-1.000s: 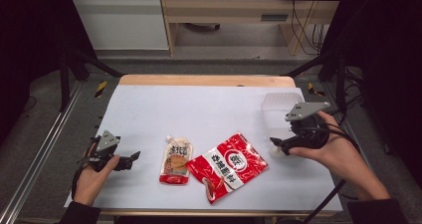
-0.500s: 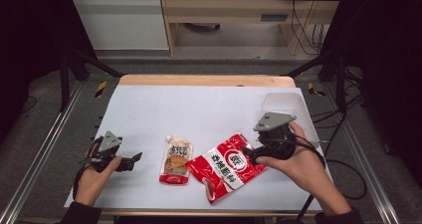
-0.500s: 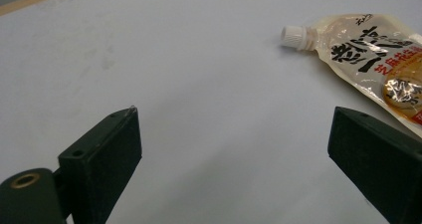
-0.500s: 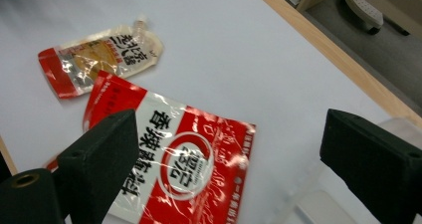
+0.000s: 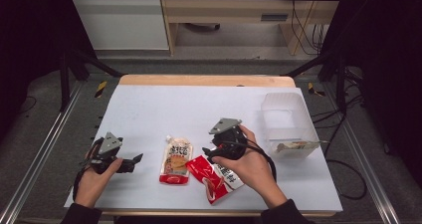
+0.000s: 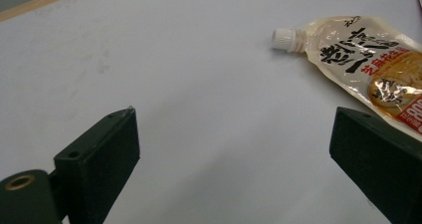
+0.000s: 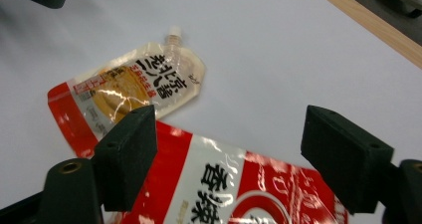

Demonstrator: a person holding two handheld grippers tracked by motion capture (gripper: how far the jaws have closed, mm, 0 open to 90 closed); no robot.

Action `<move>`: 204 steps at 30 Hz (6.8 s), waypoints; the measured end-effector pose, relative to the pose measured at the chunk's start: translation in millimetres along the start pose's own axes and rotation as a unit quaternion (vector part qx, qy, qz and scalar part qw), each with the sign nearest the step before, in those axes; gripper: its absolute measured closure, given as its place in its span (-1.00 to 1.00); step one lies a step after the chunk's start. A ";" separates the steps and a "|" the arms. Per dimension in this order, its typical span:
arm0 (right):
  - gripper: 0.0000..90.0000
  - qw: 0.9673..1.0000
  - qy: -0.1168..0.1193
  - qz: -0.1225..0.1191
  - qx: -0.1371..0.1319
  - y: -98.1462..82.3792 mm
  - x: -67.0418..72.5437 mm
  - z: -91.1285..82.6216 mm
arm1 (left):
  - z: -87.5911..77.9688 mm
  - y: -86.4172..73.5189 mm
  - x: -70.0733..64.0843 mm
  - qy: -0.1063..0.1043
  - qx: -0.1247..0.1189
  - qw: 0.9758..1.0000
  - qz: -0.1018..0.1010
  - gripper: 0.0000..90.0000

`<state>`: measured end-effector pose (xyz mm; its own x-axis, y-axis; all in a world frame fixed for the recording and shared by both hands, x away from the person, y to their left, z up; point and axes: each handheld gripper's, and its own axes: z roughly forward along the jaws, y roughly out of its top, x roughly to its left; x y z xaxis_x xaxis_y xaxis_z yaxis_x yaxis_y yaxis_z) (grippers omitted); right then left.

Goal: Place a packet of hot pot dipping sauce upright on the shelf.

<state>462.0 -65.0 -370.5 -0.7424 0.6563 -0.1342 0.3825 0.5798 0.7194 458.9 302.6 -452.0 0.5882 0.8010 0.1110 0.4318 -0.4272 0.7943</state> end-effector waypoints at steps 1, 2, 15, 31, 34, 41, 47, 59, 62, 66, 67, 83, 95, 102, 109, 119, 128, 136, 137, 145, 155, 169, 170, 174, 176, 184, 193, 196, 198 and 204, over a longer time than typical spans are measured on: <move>-0.45 1.000 0.003 0.000 0.001 4.2 1.9 7.6 | 0.5 -0.6 -0.6 0.000 0.002 1.000 0.001 -0.88; -0.41 1.000 0.004 -0.001 0.002 6.7 2.7 11.7 | 0.5 -1.0 -1.6 0.000 0.005 1.000 0.004 -0.88; 0.16 0.999 0.033 0.023 0.029 19.0 -4.2 69.2 | -3.0 -0.6 -16.8 -0.004 0.008 1.000 0.020 -0.89; 0.31 0.995 0.071 0.047 0.053 13.9 -1.5 127.7 | 0.4 1.0 -17.8 -0.004 0.015 0.999 0.030 -0.89; 0.28 0.994 0.076 0.054 0.059 12.8 -1.3 134.8 | 0.4 1.4 -18.1 -0.005 0.016 0.999 0.033 -0.88; 0.27 0.991 0.087 0.070 0.071 10.1 -0.9 146.5 | -0.5 1.1 -17.1 -0.003 0.014 0.999 0.033 -0.88; 0.33 0.990 0.097 0.073 0.077 8.9 0.0 148.1 | 0.0 1.5 -17.0 -0.004 0.016 0.999 0.036 -0.88; 0.89 0.990 0.098 0.048 0.090 9.4 10.3 144.2 | 1.1 1.5 -17.9 -0.007 0.020 0.999 0.040 -0.88; 0.96 0.991 0.097 0.038 0.085 10.0 13.6 143.7 | 1.1 1.6 -18.1 -0.008 0.021 0.999 0.040 -0.88; 0.98 0.993 0.097 0.025 0.066 16.6 16.0 139.2 | 0.5 1.5 -17.0 -0.008 0.020 0.999 0.038 -0.88; 0.99 0.993 0.097 0.023 0.059 19.2 17.6 137.3 | 0.3 1.5 -16.6 -0.009 0.020 0.999 0.037 -0.88; 1.00 0.995 0.092 -0.025 -0.024 63.9 33.7 97.4 | -12.4 6.9 -10.6 -0.037 -0.031 0.999 0.002 -0.84; 1.00 0.991 0.099 -0.071 -0.056 79.5 44.6 64.6 | -22.6 28.6 -12.4 -0.064 -0.058 0.996 0.013 -0.67; 1.00 0.987 0.109 -0.099 -0.061 79.1 52.7 55.1 | -19.7 46.6 -10.0 -0.087 -0.051 0.994 0.034 -0.59; 1.00 0.985 0.121 -0.110 -0.061 78.9 56.5 51.9 | -16.7 62.7 -12.4 -0.122 -0.052 0.990 0.047 -0.33; 1.00 0.983 0.129 -0.120 -0.051 76.3 57.8 46.1 | -14.0 74.4 -13.4 -0.157 -0.048 0.984 0.063 0.07; 0.99 0.985 0.120 -0.120 -0.031 71.7 52.1 41.7 | -17.9 80.9 -21.6 -0.182 -0.042 0.980 0.069 0.55; 0.96 0.986 0.117 -0.117 -0.022 66.3 45.5 31.5 | -22.0 98.7 -35.3 -0.187 -0.036 0.977 0.096 0.60; 0.96 0.986 0.118 -0.116 -0.023 65.7 44.6 30.4 | -22.3 101.1 -36.6 -0.188 -0.034 0.976 0.100 0.60; 0.62 0.986 0.117 -0.122 -0.007 66.0 36.5 23.8 | -25.6 114.0 -42.9 -0.181 -0.022 0.974 0.133 0.61; -0.03 0.982 0.104 -0.158 0.027 70.2 35.6 22.9 | -29.0 118.4 -43.7 -0.188 -0.023 0.971 0.145 0.61; 0.27 0.972 0.141 -0.175 0.072 79.7 38.0 32.0 | -31.0 122.4 -49.8 -0.205 -0.024 0.966 0.158 0.61; 0.33 0.971 0.143 -0.175 0.076 79.6 38.8 32.1 | -30.9 122.4 -50.2 -0.207 -0.023 0.965 0.159 0.61; 0.70 0.971 0.142 -0.170 0.091 79.3 38.5 34.7 | -27.9 121.4 -52.9 -0.209 -0.024 0.965 0.158 0.61; 0.78 0.971 0.143 -0.165 0.094 79.5 38.0 36.2 | -26.8 120.7 -52.5 -0.210 -0.027 0.965 0.152 0.61; 0.96 0.974 0.135 -0.164 0.080 84.5 39.0 33.0 | -28.3 116.7 -46.6 -0.205 -0.041 0.969 0.133 0.59; 0.96 0.975 0.114 -0.171 0.082 92.6 27.8 27.3 | -32.2 100.9 -33.9 -0.170 -0.063 0.979 0.089 -0.30; 0.96 0.977 0.107 -0.165 0.077 94.3 19.4 23.7 | -32.1 89.1 -30.4 -0.161 -0.057 0.982 0.080 -0.44; 0.96 0.977 0.105 -0.167 0.075 95.0 14.5 21.5 | -29.5 79.8 -28.4 -0.152 -0.060 0.984 0.075 -0.48; 0.96 0.980 0.093 -0.163 0.065 97.2 -0.2 11.2 | -21.1 48.3 -24.2 -0.124 -0.038 0.990 0.050 -0.65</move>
<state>505.5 -3.4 -308.2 -0.9197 0.3334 -0.2075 0.1662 0.8091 0.5637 451.1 271.4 -403.7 0.7798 0.6242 0.0484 0.3161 -0.4593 0.8301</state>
